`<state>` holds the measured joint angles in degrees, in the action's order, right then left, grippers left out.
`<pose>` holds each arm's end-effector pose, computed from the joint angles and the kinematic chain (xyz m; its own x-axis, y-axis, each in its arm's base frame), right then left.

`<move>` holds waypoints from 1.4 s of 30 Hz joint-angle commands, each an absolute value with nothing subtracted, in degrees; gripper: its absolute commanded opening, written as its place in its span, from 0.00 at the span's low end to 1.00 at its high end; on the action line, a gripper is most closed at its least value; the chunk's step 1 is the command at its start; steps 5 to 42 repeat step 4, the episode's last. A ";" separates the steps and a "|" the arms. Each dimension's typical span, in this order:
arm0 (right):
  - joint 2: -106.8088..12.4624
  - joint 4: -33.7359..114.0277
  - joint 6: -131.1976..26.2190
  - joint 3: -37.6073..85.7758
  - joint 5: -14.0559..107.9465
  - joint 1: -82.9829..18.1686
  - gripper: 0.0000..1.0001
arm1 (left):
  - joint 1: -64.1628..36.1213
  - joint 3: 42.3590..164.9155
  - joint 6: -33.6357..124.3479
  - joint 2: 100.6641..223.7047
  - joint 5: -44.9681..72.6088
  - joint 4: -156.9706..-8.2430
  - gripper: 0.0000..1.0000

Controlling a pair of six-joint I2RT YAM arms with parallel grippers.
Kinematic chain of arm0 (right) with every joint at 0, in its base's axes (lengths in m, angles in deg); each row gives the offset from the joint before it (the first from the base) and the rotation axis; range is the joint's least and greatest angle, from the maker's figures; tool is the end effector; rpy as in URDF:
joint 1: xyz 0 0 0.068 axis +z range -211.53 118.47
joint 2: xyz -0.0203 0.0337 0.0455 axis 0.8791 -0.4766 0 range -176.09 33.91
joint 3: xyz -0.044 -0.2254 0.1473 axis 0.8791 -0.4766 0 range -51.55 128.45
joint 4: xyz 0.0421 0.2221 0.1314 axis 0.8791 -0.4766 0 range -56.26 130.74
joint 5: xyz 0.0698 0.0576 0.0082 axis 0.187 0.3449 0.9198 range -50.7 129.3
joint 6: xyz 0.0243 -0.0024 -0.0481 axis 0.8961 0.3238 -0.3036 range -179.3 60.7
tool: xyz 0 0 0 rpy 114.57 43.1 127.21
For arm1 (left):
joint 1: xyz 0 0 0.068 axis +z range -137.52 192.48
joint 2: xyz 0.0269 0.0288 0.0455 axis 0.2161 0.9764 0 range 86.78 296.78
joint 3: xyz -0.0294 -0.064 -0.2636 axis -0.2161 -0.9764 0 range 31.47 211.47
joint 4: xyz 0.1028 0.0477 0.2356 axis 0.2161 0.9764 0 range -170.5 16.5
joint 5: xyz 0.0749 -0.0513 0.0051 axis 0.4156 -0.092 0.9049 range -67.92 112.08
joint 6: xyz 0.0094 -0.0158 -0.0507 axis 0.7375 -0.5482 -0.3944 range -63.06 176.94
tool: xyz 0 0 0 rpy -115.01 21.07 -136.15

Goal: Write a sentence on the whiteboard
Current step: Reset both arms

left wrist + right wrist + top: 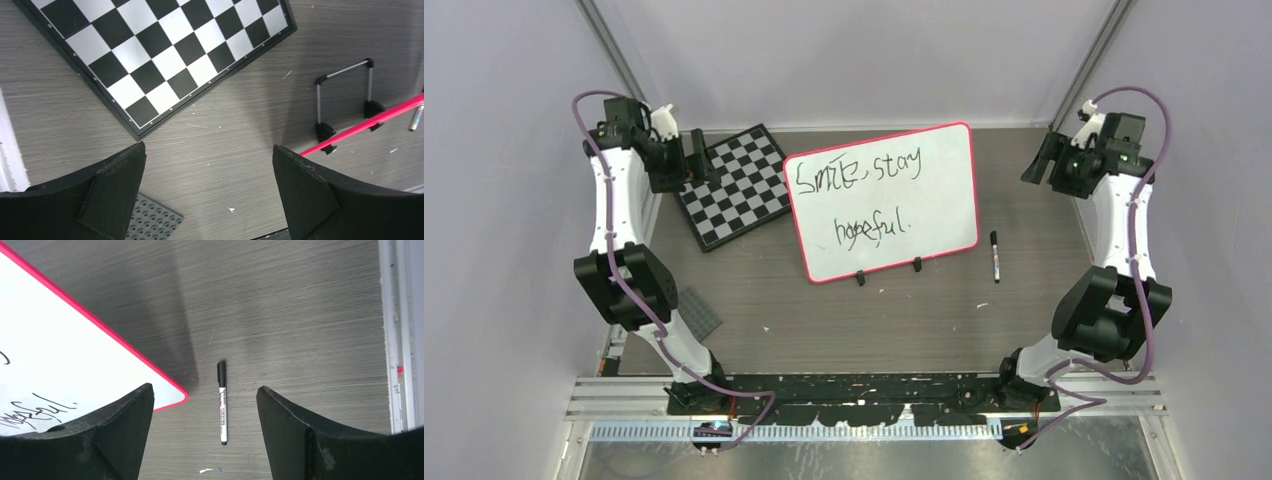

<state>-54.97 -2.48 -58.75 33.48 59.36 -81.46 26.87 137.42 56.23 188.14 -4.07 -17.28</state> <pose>0.3204 -0.1030 0.3422 -0.6873 0.2588 -0.6787 0.1072 0.9603 0.2576 0.3590 0.0759 0.3613 -0.8270 -0.2236 -0.5158 -0.0112 0.9238 -0.3827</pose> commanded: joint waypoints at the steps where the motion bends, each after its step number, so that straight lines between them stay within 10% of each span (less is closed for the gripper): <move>1: -55.26 -4.86 -59.00 37.97 62.80 -83.74 0.80 | 26.81 138.92 59.91 187.46 -0.52 -16.66 1.00; 42: -55.31 -4.56 -58.96 38.49 63.37 -84.02 0.80 | 26.83 138.46 60.61 186.78 0.35 -16.87 1.00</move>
